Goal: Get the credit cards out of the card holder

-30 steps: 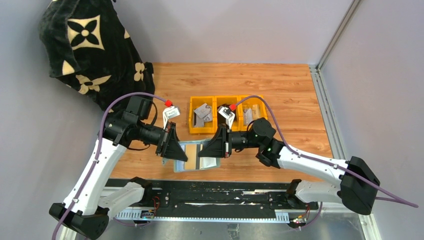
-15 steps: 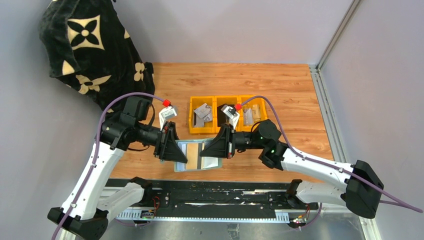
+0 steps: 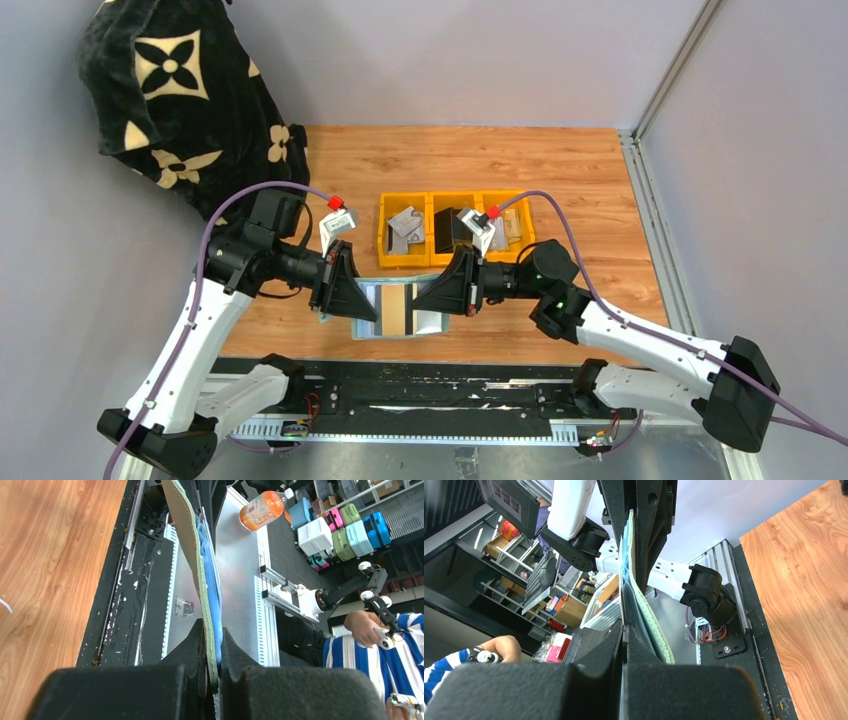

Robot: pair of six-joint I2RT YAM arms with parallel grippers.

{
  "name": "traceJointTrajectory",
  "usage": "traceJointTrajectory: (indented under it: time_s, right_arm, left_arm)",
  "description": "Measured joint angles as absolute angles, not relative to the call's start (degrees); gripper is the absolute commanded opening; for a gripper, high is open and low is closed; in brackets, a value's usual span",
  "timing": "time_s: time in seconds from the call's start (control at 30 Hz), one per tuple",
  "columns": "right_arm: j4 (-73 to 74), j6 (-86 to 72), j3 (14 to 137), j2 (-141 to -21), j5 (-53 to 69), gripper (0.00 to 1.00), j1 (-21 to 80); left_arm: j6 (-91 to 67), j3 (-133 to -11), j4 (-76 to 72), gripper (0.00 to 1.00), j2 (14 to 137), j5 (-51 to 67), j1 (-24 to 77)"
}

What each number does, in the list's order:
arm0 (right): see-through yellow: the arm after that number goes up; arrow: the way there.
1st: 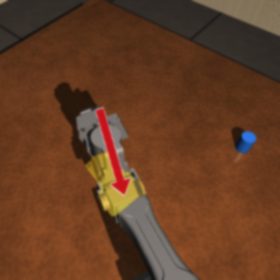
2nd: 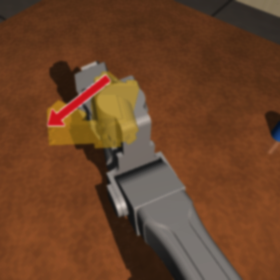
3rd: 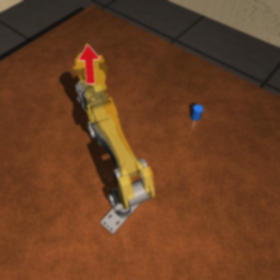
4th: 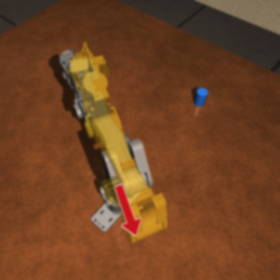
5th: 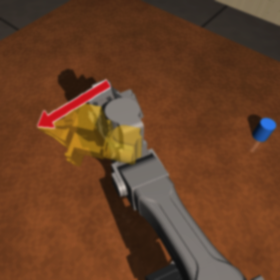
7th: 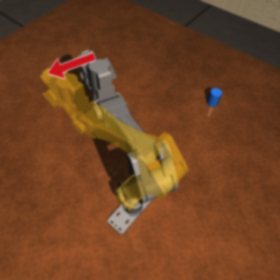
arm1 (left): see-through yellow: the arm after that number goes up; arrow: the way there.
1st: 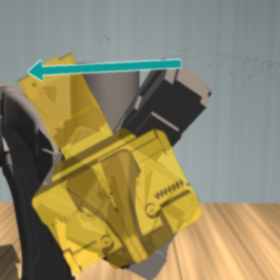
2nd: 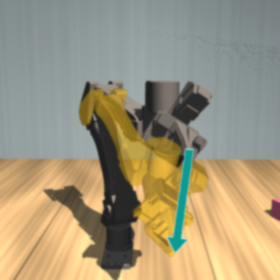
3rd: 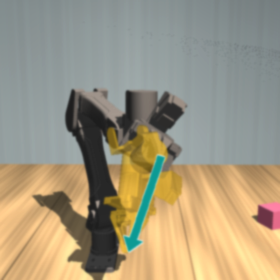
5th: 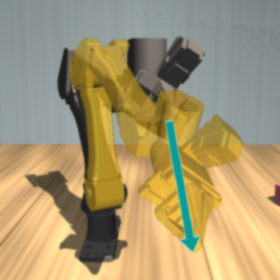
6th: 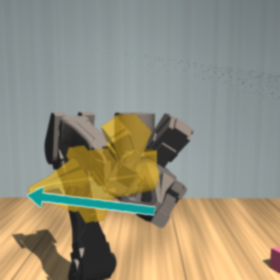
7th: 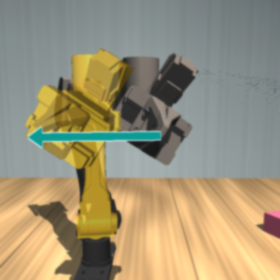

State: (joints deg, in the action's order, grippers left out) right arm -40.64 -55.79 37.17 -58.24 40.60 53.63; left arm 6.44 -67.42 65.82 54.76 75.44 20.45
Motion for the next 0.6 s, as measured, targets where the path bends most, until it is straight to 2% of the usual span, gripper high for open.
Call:
traceJointTrajectory:
  time_s: [0.03, 0.1, 0.2, 0.27, 0.3, 0.33, 0.37, 0.43, 0.5, 0.6]
  right_arm:
    - [-40.6, -55.8, 37.1, -58.0, 40.7, 0.0, 53.5]
    - [-40.7, -55.8, 37.1, -57.9, 40.8, 0.11, 53.3]
    - [-41.6, -56.3, 37.1, -58.7, 41.3, 0.14, 53.3]
    - [-42.4, -56.3, 37.1, -59.6, 41.8, 0.29, 53.4]
    - [-42.5, -56.5, 37.1, -60.1, 42.0, 0.32, 53.4]
    - [-42.8, -56.7, 37.1, -60.6, 42.1, 0.32, 53.5]
    - [-43.3, -56.8, 37.1, -61.1, 42.3, 0.27, 53.7]
    - [-43.8, -57.1, 37.1, -61.5, 42.5, 0.11, 53.9]
    - [-43.9, -57.0, 37.1, -61.6, 42.4, 0.01, 54.0]
    - [-43.0, -56.7, 37.0, -61.1, 41.6, 0.0, 53.9]
  left_arm:
    - [6.4, -67.4, 66.1, 0.03, 54.8, 75.4, 20.4]
    - [6.4, -67.5, 66.2, 0.03, 54.8, 75.5, 20.4]
    - [6.5, -67.5, 66.5, 0.02, 54.8, 75.4, 20.4]
    - [6.4, -67.5, 66.7, 0.01, 54.8, 75.2, 20.4]
    - [6.4, -67.5, 66.8, 0.0, 54.8, 75.1, 20.4]
    - [6.4, -67.5, 66.8, 0.0, 54.8, 74.7, 20.4]
    - [6.4, -67.5, 66.9, 0.0, 54.9, 74.3, 20.4]
    - [6.4, -67.6, 67.0, 0.0, 55.1, 73.5, 20.4]
    - [6.2, -67.7, 67.0, 0.0, 55.3, 73.0, 20.4]
    - [5.9, -68.2, 67.0, 0.0, 55.4, 71.9, 20.4]
